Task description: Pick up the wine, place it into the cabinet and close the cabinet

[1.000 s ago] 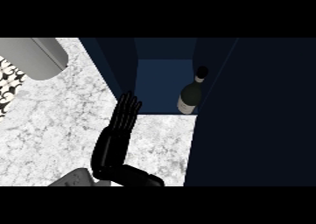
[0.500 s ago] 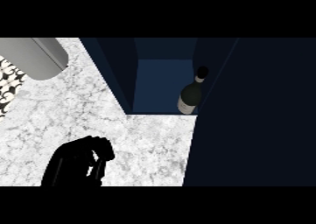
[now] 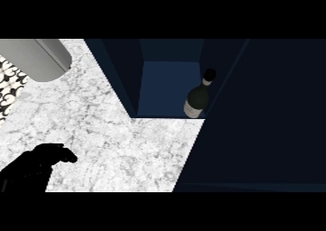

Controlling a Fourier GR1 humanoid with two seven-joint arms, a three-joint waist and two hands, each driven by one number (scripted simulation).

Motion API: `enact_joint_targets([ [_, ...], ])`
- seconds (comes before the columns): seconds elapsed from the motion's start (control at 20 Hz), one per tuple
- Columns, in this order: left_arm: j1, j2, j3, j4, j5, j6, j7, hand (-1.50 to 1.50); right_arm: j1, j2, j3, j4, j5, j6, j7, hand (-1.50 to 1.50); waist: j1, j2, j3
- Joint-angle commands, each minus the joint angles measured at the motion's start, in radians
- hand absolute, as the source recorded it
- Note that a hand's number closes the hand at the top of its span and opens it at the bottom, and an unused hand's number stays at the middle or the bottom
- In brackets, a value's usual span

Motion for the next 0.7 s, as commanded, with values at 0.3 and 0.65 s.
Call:
enact_joint_targets([
  [0.3, 0.221, 0.152, 0.191, 0.034, 0.121, -0.213, -0.091, -1.50, -0.183, 0.028, 0.384, 0.066, 0.194, -0.266, 0.079, 1.50, 0.021, -0.006, -0.002],
  [0.65, 0.305, 0.204, 0.274, 0.130, 0.156, -0.362, -0.127, -1.50, -0.395, 0.024, 0.439, 0.164, 0.250, -0.526, 0.055, 1.50, 0.029, -0.006, -0.004],
])
